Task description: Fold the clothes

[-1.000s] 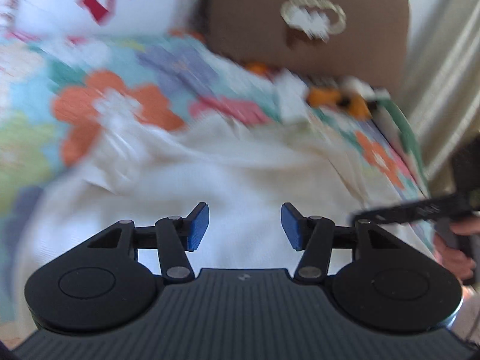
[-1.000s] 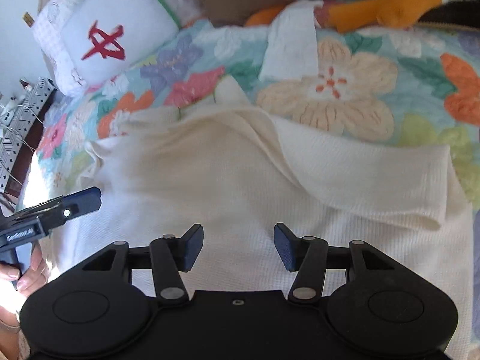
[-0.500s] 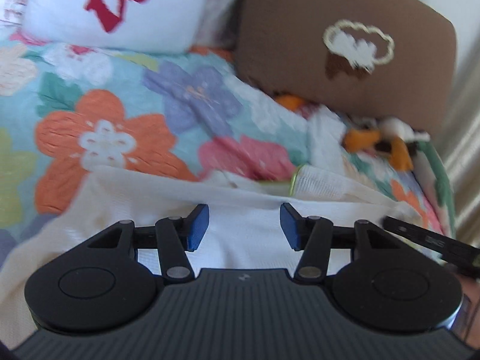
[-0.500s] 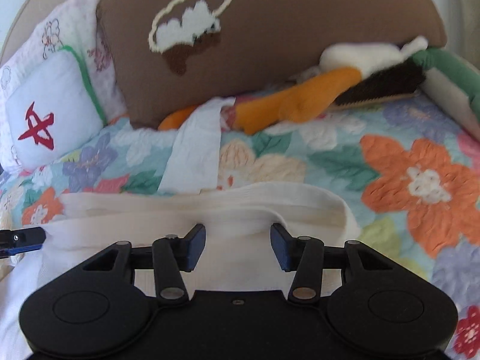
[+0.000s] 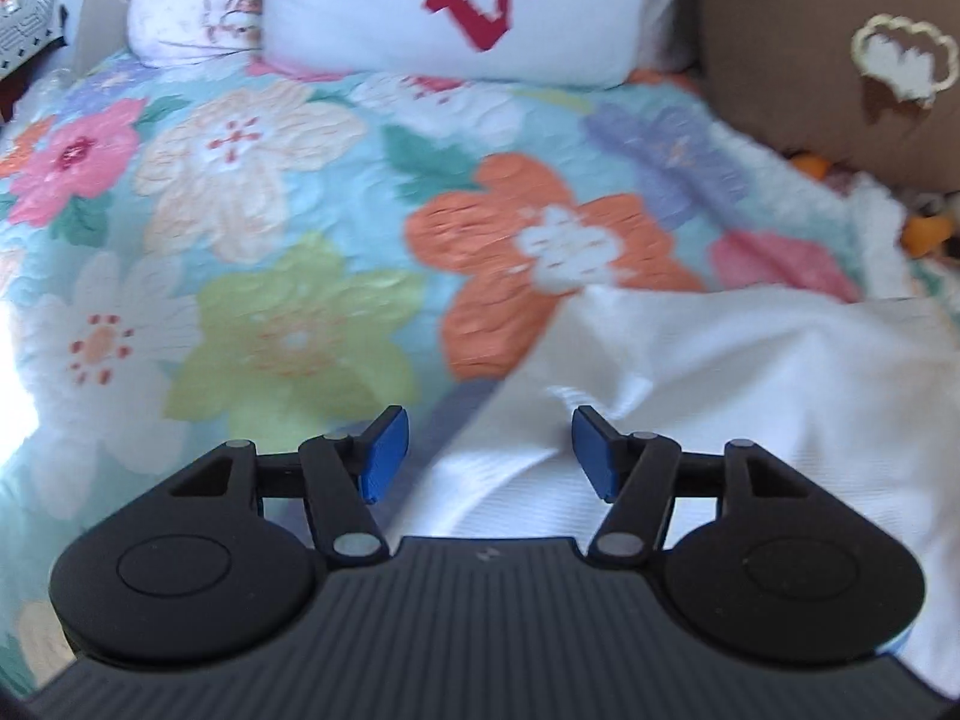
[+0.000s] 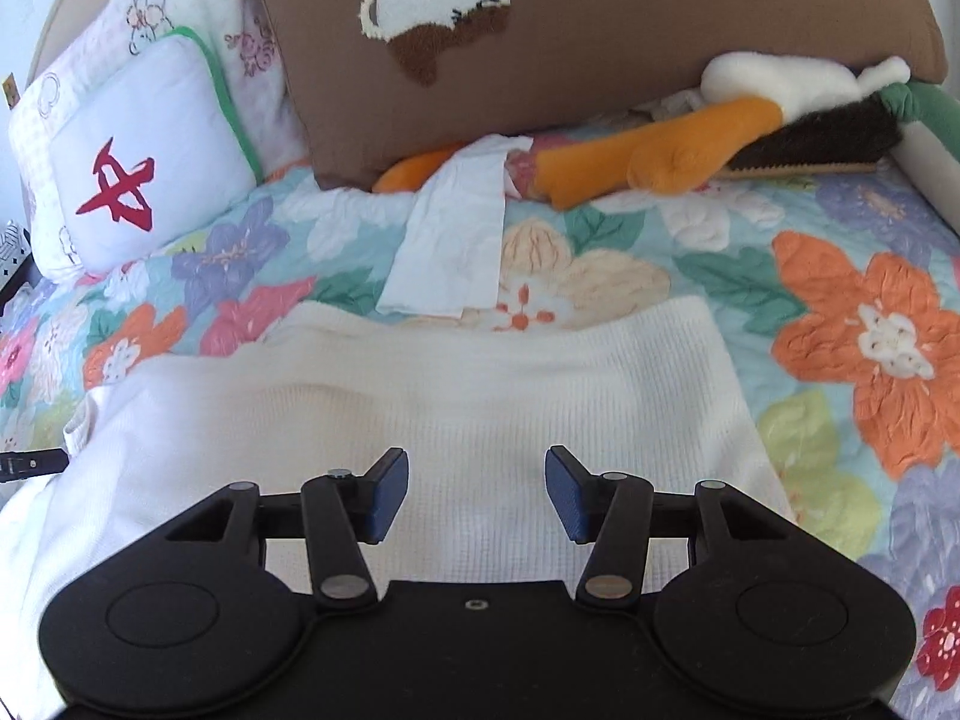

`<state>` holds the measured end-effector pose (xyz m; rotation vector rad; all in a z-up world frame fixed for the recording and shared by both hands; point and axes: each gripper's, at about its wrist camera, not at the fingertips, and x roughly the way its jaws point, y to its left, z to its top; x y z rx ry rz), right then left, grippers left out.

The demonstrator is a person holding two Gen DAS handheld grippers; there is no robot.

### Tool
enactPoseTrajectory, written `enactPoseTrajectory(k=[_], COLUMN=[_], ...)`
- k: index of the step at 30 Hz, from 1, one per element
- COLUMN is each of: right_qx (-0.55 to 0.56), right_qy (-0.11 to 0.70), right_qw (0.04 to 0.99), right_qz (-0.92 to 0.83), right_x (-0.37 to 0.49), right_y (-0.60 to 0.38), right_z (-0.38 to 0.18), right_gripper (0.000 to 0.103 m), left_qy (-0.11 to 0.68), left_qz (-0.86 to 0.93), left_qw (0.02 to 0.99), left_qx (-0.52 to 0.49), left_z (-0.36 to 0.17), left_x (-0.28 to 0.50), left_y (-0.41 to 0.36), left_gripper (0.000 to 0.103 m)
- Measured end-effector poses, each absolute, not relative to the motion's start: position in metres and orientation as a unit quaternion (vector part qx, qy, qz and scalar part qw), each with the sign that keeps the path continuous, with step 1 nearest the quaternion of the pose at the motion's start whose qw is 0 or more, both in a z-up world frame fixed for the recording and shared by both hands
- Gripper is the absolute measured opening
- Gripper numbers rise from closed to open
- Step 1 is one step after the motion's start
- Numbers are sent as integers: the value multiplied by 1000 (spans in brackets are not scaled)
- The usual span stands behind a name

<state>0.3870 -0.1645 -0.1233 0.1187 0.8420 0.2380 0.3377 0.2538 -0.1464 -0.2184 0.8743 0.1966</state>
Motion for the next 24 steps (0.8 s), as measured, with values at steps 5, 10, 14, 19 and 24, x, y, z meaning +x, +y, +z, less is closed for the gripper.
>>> enactPoseTrajectory(k=[5,10,14,19,24], right_qx=[54,78,94,46,59], right_qy=[417,434,460,453,446], right_qw=[903,886,862,871,879], right_qz=[92,142,190,183,159], right_x=[383,379,378,376,377], right_y=[-171,-159,-138,-129,-132], right_z=[-123,-123,-132,-138,-141], right_gripper=[56,58,64,64,64], left_qy=[417,407,433,431,400], left_qz=[98,1,21,67,145], left_qw=[896,905,894,881,880], left_qx=[-118,-122,-116,-184,-211], left_z=[-137,-124,-141,-151,-145], left_x=[326,319,329,332,320], left_y=[268,258,259,285,309], left_gripper=[60,72,72,36,26])
